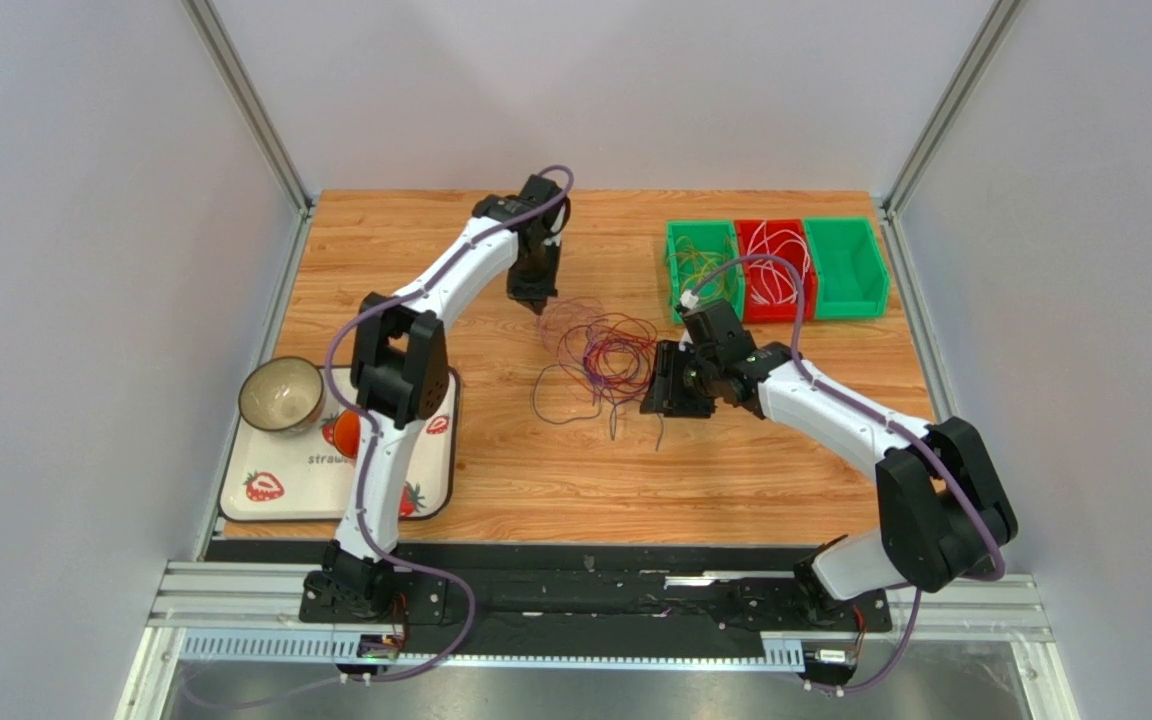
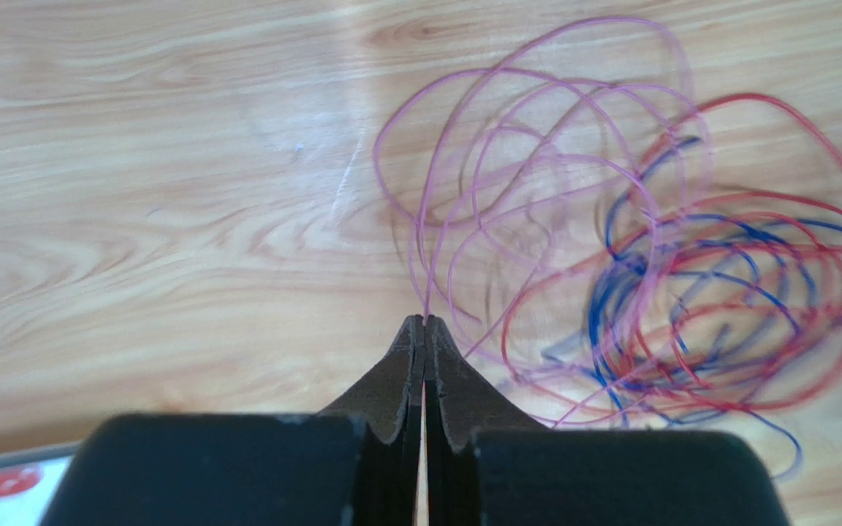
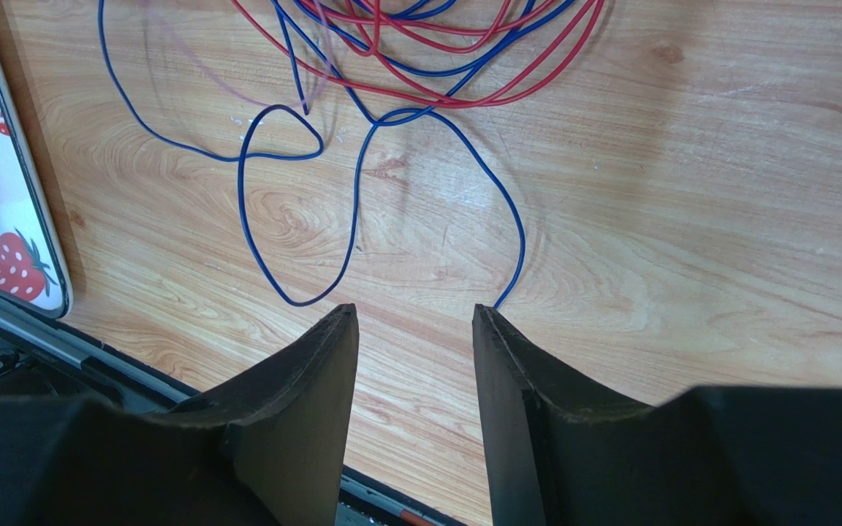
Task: Untangle the cables
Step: Pick up the cable from the cable.
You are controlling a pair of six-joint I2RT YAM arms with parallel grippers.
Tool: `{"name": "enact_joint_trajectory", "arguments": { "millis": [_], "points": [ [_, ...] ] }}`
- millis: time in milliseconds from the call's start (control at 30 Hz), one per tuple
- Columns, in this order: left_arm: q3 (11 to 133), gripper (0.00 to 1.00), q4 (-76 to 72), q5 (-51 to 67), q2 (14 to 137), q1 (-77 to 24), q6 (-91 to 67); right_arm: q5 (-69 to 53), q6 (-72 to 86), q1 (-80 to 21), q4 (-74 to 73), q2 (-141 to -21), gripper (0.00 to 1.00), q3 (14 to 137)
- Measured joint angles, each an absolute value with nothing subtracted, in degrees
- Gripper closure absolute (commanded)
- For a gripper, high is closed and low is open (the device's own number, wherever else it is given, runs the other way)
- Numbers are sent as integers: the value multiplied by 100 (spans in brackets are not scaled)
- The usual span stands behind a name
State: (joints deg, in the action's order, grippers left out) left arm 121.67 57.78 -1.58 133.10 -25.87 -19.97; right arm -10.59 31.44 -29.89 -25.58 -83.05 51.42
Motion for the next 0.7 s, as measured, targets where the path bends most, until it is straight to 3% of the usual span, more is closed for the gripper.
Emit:
{"name": "enact_joint_trajectory", "arguments": {
  "millis": [700],
  "points": [
    [13506,100,6556,47,10468,-2539,-1841,-1271,3127,-2989,-2847,-7105,50,5393]
  ]
}}
